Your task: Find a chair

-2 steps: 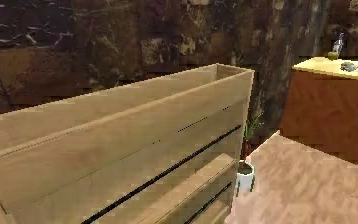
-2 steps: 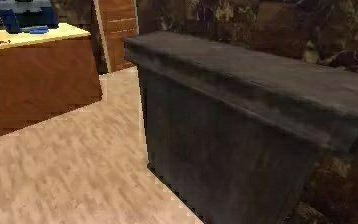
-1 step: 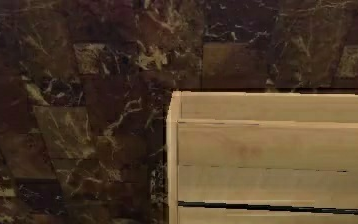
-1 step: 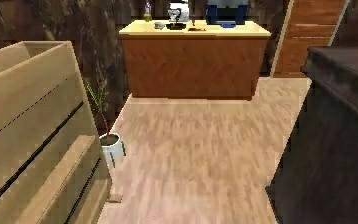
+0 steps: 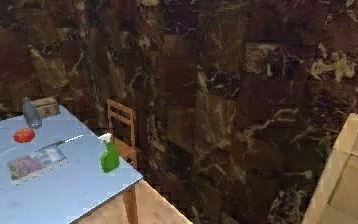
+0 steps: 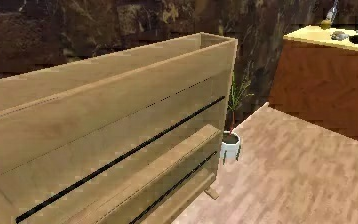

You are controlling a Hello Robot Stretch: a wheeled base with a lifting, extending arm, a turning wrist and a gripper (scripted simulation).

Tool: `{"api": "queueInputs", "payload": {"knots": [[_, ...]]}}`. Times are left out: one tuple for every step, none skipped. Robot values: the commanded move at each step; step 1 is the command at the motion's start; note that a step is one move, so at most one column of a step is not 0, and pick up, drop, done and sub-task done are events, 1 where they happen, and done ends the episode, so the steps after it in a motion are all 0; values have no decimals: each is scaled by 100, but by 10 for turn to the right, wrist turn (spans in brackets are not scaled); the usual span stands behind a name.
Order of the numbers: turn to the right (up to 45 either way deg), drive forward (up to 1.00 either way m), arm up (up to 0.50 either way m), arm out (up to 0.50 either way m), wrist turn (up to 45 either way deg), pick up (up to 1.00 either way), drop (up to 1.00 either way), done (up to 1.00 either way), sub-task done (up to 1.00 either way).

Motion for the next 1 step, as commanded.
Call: {"api": "queueInputs", "payload": {"knots": [[0, 40, 0, 0, 0, 0, 0, 0, 0]]}}
